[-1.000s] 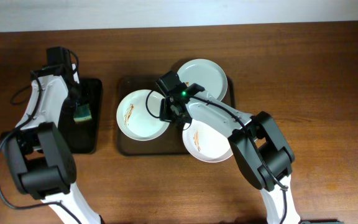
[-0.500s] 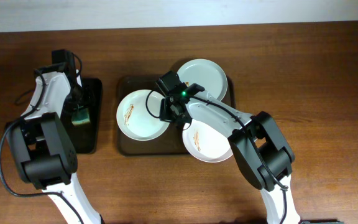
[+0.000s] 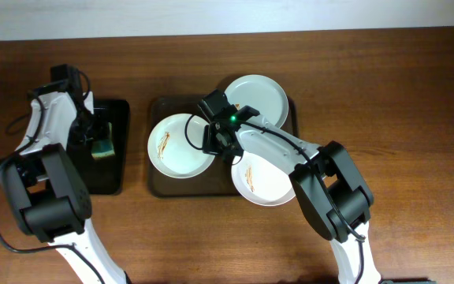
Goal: Clean dirty plates on tray and stack at the side
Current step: 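Grasp the green sponge with the left gripper and lift it, then scrub the left plate with the sponge while the right gripper holds it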
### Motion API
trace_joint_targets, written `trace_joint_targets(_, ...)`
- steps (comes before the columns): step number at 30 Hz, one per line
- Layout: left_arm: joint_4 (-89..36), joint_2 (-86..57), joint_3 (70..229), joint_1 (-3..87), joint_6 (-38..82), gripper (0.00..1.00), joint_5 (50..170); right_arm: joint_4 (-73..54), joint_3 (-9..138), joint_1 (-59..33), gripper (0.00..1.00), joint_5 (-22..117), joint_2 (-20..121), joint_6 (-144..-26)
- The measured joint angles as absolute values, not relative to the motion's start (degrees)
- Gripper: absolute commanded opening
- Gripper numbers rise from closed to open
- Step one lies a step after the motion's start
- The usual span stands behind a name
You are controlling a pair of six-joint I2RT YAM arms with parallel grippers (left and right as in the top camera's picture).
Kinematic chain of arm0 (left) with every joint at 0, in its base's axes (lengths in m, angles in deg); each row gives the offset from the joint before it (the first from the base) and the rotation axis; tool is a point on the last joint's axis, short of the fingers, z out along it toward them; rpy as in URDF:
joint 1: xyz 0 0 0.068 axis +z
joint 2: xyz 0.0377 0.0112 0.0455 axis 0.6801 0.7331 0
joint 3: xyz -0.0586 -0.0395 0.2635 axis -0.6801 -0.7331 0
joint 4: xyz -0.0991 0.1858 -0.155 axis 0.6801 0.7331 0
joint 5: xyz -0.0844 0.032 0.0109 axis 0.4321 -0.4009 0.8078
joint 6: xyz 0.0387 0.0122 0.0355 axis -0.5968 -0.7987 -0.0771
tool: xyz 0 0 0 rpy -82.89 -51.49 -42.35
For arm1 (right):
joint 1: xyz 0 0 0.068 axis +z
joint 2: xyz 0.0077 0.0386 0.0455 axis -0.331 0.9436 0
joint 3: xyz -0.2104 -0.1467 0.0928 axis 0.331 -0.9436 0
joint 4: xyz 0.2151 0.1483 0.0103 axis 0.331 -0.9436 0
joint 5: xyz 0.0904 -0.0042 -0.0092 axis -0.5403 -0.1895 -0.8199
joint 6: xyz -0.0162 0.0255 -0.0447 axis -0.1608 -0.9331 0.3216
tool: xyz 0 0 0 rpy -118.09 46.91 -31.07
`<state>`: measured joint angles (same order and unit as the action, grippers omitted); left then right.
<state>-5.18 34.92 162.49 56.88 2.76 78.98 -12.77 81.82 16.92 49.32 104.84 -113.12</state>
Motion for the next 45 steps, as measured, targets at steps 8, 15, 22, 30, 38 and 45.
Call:
trace_joint_targets(8,-7.1,34.9,160.9,57.5,2.2,0.33,84.0,-12.7,81.8,16.9,0.05,49.3,104.8,-113.1)
trace_joint_targets(15,-10.8,34.9,158.7,57.6,1.9,0.01,84.2,-12.7,81.8,16.9,0.04,49.3,104.8,-113.1)
trace_joint_targets(22,-4.3,34.4,163.1,57.2,1.7,0.01,91.7,-12.6,81.8,16.7,0.04,48.2,104.8,-113.1)
trace_joint_targets(30,0.7,28.3,167.9,47.2,-3.4,0.01,101.2,-12.6,81.8,14.9,0.04,44.7,105.1,-113.1)
trace_joint_targets(38,-4.7,30.9,161.0,39.6,-5.2,0.01,97.3,-12.9,81.8,14.9,0.04,43.9,105.1,-113.1)
trace_joint_targets(45,-8.0,36.3,159.0,39.8,-5.7,0.01,99.1,-13.0,81.8,14.9,0.04,43.9,105.1,-113.1)
